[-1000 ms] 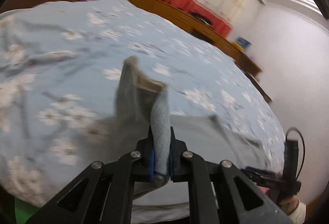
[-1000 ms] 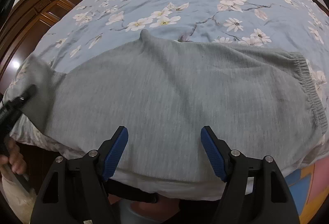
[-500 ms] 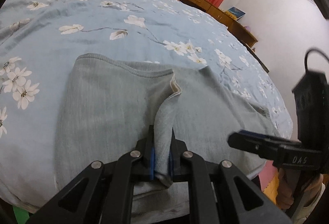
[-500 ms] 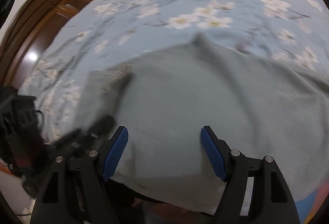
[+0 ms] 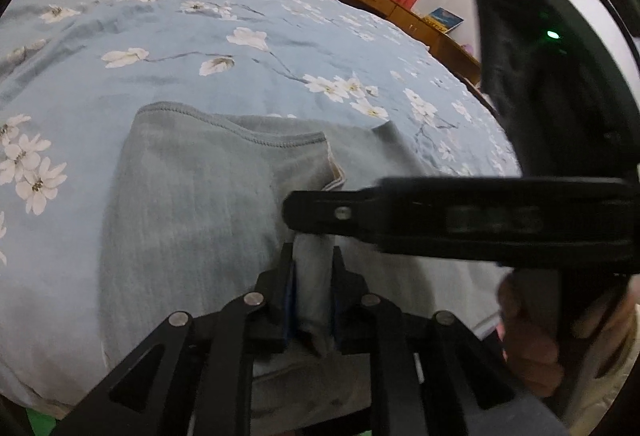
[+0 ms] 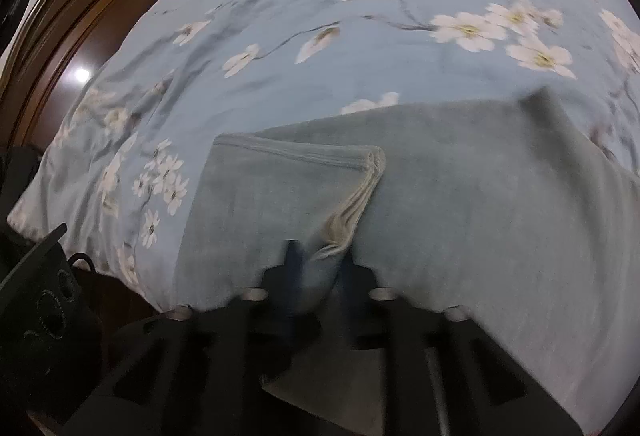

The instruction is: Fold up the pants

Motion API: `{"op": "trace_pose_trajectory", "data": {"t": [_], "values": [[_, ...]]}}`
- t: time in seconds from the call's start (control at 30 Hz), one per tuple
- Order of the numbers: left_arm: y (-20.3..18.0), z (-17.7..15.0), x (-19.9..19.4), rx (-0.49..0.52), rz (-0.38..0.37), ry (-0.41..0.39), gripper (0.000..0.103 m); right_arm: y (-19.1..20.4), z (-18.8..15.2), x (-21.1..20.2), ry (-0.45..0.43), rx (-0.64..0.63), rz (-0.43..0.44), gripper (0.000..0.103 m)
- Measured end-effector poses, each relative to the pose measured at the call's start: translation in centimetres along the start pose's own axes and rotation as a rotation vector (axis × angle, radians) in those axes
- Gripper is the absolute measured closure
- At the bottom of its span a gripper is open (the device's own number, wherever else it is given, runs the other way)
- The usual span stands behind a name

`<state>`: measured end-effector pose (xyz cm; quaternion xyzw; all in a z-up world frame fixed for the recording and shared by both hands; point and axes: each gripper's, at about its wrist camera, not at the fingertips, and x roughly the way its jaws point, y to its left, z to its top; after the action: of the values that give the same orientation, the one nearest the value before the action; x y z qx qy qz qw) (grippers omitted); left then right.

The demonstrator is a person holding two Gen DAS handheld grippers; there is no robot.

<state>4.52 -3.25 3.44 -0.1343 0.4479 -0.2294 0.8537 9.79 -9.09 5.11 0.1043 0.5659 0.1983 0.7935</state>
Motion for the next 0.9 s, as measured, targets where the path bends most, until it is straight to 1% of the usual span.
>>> {"op": "trace_pose_trajectory", "data": {"t": [0.03,0.13,0.23,0.27,0.3,0.37,0.43,0.47,0.5,0.57,0.63,0.7,0.77,0.83,0.9], "values": [[0.0,-0.1,-0.1,0.0,-0.01,0.005,0.088,0.2,0.1,-0.1,-0.009,-0.015,-0.006,0.094],[-0.2,-0.5,-1.2,0.014,-0.011,0.0,0.08,1.4,0.6,-1.0,-0.03,-0.056,0.008,0.095],[-0.5,-1.4,-3.7,0.038,0.008,-0.044,0.066,2.6,1.1,-2.5,-0.066,-0.078,0.019,0.095],[-0.4,-1.7,-4.4,0.038,0.017,-0.058,0.06,3.1,1.3,-3.2,-0.079,-0.084,0.024,0.095],[-0.4,-2.1,-5.3,0.036,0.031,-0.078,0.054,3.5,1.4,-3.8,-0.088,-0.091,0.029,0.095],[-0.1,-2.8,-6.8,0.029,0.063,-0.103,0.051,4.7,1.8,-4.8,-0.106,-0.11,0.027,0.095],[0.3,-3.7,-8.1,0.016,0.111,-0.133,0.042,6.1,2.2,-5.9,-0.128,-0.136,0.013,0.095],[0.4,-4.0,-8.4,0.006,0.138,-0.144,0.032,6.6,2.5,-6.4,-0.132,-0.141,0.011,0.095],[0.7,-4.3,-8.7,-0.011,0.174,-0.152,0.028,7.1,2.7,-6.8,-0.134,-0.145,0.009,0.095],[1.6,-4.8,-8.6,-0.065,0.223,-0.137,0.028,8.1,3.3,-7.7,-0.14,-0.152,0.004,0.095],[2.9,-5.1,-8.4,-0.137,0.215,-0.126,0.028,9.4,3.7,-8.7,-0.15,-0.175,-0.007,0.095],[3.6,-5.1,-8.2,-0.185,0.21,-0.134,0.028,10.6,4.0,-9.7,-0.162,-0.193,-0.021,0.095],[3.6,-4.9,-7.8,-0.196,0.213,-0.138,0.028,11.6,4.3,-11.0,-0.18,-0.209,-0.031,0.095],[3.1,-4.4,-7.2,-0.185,0.21,-0.124,0.028,12.6,4.6,-12.6,-0.207,-0.224,-0.05,0.095],[1.7,-3.9,-6.5,-0.162,0.204,-0.12,0.028,13.5,4.8,-14.5,-0.24,-0.238,-0.067,0.095]]}}
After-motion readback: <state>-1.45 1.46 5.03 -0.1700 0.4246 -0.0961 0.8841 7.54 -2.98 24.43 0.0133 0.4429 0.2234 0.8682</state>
